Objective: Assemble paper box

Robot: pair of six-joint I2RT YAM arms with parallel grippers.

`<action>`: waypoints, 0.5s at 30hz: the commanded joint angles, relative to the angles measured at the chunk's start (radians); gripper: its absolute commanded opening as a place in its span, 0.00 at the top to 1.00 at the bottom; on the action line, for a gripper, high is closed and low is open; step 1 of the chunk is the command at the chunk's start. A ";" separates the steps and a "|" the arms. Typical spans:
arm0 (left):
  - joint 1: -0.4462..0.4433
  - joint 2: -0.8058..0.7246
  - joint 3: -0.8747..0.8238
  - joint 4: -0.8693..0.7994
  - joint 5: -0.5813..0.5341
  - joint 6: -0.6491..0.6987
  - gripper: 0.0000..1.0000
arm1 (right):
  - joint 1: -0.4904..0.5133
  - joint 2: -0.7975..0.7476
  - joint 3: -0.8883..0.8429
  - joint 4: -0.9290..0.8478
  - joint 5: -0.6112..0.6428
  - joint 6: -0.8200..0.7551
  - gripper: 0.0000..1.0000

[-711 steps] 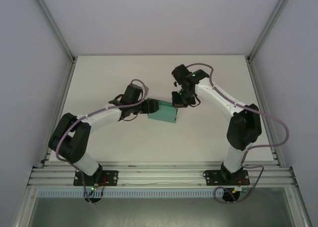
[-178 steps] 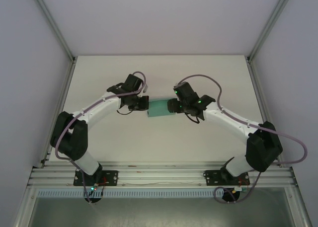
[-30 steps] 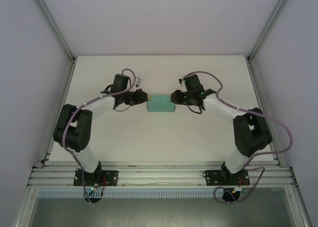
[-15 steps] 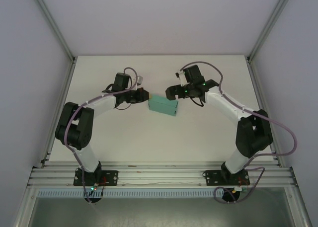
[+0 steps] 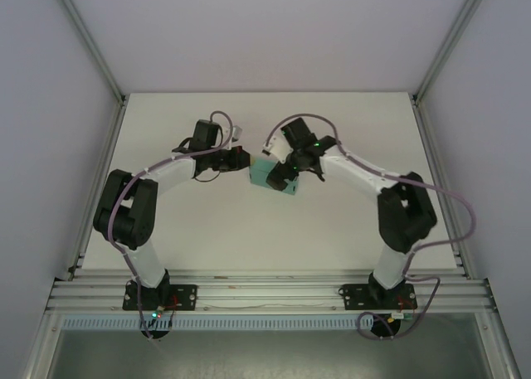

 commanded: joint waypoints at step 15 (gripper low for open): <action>0.004 -0.016 -0.012 -0.050 -0.028 -0.028 0.53 | 0.061 0.097 0.034 0.008 0.663 -0.020 0.44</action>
